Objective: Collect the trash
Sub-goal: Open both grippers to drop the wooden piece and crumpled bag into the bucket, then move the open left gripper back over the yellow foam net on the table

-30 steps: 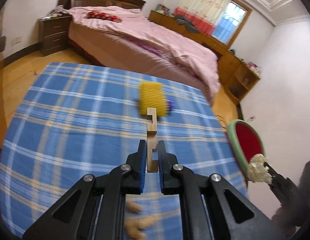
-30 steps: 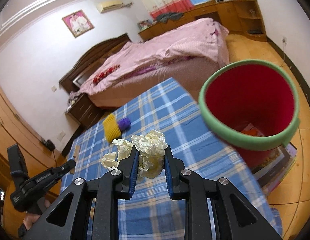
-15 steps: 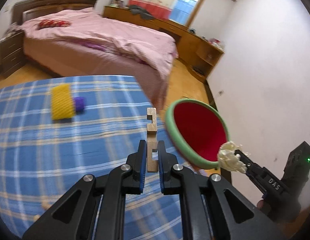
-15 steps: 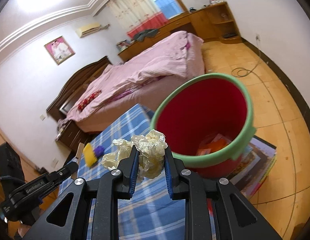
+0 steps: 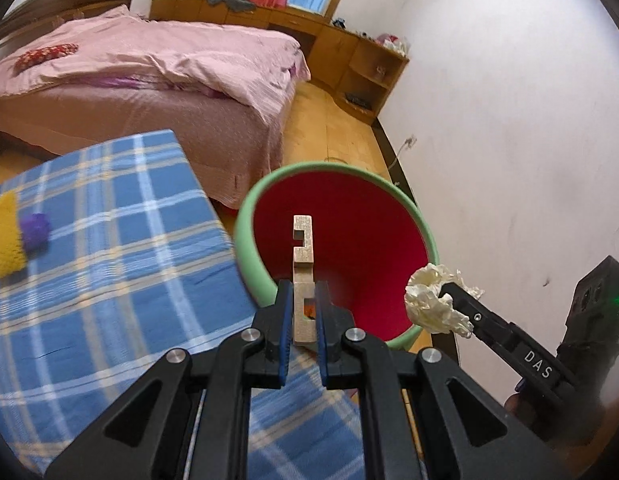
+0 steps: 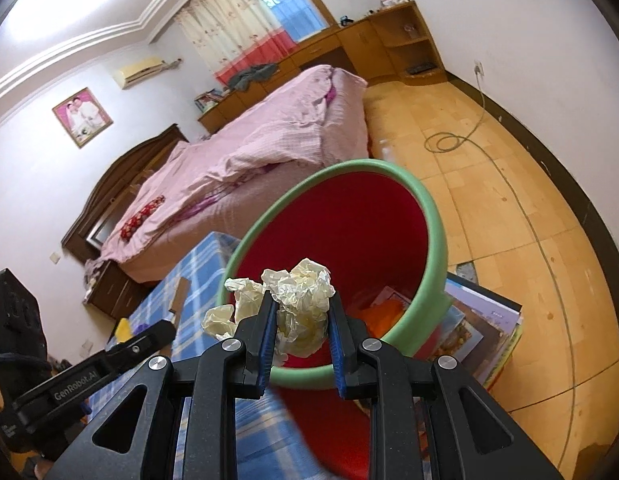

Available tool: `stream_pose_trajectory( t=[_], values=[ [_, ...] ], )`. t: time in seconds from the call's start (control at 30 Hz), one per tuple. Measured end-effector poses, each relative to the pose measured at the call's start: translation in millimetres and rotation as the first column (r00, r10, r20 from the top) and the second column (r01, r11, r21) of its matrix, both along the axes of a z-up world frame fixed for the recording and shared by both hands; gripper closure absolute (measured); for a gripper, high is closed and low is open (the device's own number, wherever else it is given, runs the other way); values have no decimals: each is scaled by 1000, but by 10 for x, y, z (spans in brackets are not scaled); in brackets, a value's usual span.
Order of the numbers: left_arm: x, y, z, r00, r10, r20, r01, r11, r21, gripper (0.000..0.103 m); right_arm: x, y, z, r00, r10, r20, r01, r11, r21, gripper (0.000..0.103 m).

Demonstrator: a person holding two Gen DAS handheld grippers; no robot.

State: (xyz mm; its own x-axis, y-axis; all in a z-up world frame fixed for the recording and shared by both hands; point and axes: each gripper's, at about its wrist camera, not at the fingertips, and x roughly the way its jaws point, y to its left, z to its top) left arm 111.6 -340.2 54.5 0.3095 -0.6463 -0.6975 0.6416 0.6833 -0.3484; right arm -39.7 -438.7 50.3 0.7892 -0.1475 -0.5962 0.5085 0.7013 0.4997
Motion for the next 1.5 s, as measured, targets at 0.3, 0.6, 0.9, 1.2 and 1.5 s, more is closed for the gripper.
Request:
stream_pose_trajectory(
  t=[0.3, 0.6, 0.9, 1.2, 1.5],
  values=[
    [114, -369, -302, 999, -40, -22, 42, 998, 50, 94, 104, -214, -211, 999, -17, -44, 18, 1000, 5, 77],
    [99, -351, -288, 999, -41, -21, 42, 998, 38, 85, 117, -300, -319, 999, -22, -48, 25, 998, 51, 57],
    [158, -50, -84, 999, 32, 11, -32, 999, 39, 74, 88, -226, -212, 1000, -13, -22, 14, 998, 54, 47],
    [357, 441, 53, 988, 153, 34, -155, 987, 51, 65, 94, 1, -61, 1000, 10, -7, -10, 999, 32, 43],
    [664, 1006, 27, 953, 286, 98, -297, 947, 123, 45, 99, 140, 5, 1000, 22, 19, -23, 998, 54, 40]
  ],
)
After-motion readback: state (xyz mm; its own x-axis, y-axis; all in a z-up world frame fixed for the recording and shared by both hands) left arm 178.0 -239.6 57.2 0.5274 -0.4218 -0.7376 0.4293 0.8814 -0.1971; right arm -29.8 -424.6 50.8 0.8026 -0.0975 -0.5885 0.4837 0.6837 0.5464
